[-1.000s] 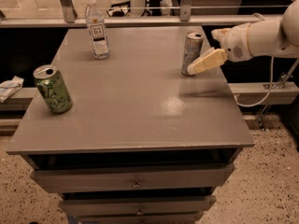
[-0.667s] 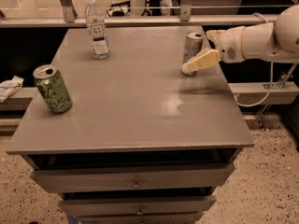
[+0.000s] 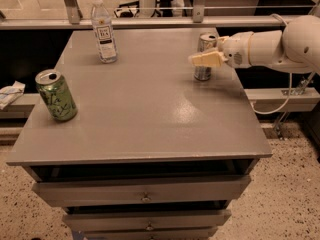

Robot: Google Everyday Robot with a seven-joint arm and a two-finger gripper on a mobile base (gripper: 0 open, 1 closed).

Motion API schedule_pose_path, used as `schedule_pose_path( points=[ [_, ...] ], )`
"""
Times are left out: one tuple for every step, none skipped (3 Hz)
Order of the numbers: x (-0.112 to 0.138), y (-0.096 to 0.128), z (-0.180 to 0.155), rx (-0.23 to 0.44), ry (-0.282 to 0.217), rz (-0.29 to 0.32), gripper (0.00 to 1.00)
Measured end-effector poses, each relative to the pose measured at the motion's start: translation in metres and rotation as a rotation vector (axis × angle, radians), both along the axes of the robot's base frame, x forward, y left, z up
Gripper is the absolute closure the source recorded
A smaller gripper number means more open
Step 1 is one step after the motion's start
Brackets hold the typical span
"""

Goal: Pick redbull can

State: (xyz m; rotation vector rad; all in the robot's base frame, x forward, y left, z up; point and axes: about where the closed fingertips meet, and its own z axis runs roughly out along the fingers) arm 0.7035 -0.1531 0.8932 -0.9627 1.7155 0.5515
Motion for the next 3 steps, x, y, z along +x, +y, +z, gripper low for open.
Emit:
schedule_pose_path(
  points=[
    [0.000,0.008,0.032,0.042,-0.041,0.011,0.76],
    [-0.010,0.023,0.086,0.062,-0.065,0.016,0.99],
    [-0.012,0.025,0.095,0.065,-0.068,0.017,1.00]
  ],
)
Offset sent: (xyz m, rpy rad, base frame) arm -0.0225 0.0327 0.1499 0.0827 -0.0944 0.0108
